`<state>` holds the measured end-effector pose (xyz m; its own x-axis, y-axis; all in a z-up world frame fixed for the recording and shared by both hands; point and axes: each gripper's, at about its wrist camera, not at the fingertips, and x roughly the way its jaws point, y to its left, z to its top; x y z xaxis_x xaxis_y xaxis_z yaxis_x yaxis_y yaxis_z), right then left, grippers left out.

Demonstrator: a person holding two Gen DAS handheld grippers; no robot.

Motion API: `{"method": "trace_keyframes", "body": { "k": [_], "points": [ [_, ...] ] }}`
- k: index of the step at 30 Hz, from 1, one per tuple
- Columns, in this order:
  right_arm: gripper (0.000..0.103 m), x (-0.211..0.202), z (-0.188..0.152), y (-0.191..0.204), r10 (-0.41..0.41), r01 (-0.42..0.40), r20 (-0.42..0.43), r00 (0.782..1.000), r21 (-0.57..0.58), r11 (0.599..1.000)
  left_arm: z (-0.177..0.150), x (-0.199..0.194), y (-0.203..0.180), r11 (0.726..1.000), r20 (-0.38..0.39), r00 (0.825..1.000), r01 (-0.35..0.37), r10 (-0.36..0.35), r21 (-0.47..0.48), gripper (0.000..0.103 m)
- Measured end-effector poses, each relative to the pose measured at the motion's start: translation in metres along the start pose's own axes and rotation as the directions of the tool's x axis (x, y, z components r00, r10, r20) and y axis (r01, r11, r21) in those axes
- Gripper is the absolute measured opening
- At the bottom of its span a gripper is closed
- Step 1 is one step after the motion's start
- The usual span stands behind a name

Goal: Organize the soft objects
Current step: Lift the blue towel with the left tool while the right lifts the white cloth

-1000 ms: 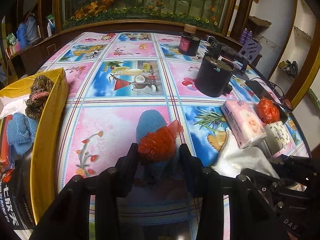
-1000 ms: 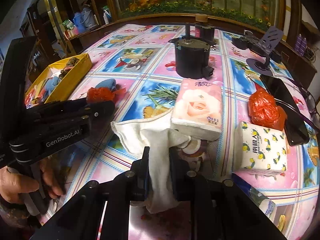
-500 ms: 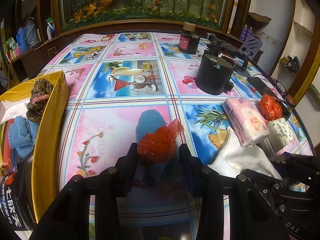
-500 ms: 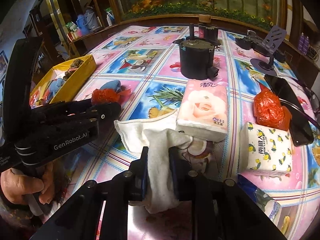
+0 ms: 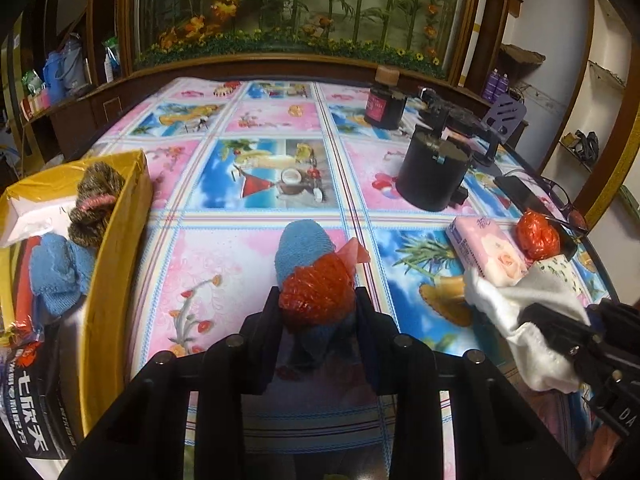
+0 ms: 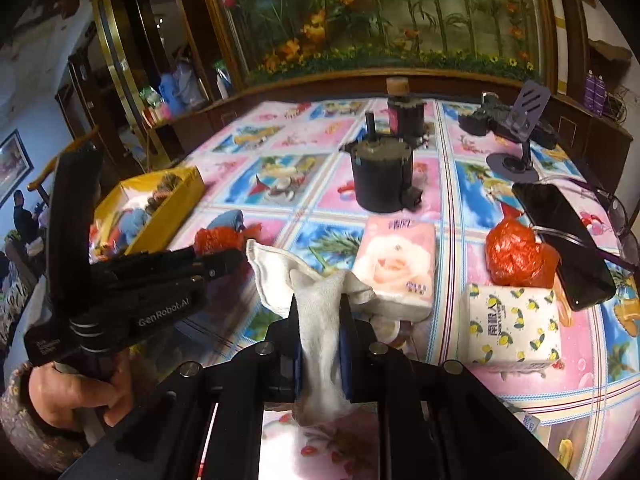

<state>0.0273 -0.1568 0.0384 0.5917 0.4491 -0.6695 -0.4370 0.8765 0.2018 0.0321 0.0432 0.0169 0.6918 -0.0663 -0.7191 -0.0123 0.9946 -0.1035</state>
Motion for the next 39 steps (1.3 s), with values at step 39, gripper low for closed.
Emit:
{"method": "trace_keyframes", "body": {
  "k": [39],
  "points": [
    [0.015, 0.007, 0.014, 0.025, -0.021, 0.01, 0.114, 0.993, 0.089, 0.996, 0.002, -0.042, -0.014, 0.99, 0.223, 0.97, -0.121, 0.102, 0.073, 0.033]
  ]
}}
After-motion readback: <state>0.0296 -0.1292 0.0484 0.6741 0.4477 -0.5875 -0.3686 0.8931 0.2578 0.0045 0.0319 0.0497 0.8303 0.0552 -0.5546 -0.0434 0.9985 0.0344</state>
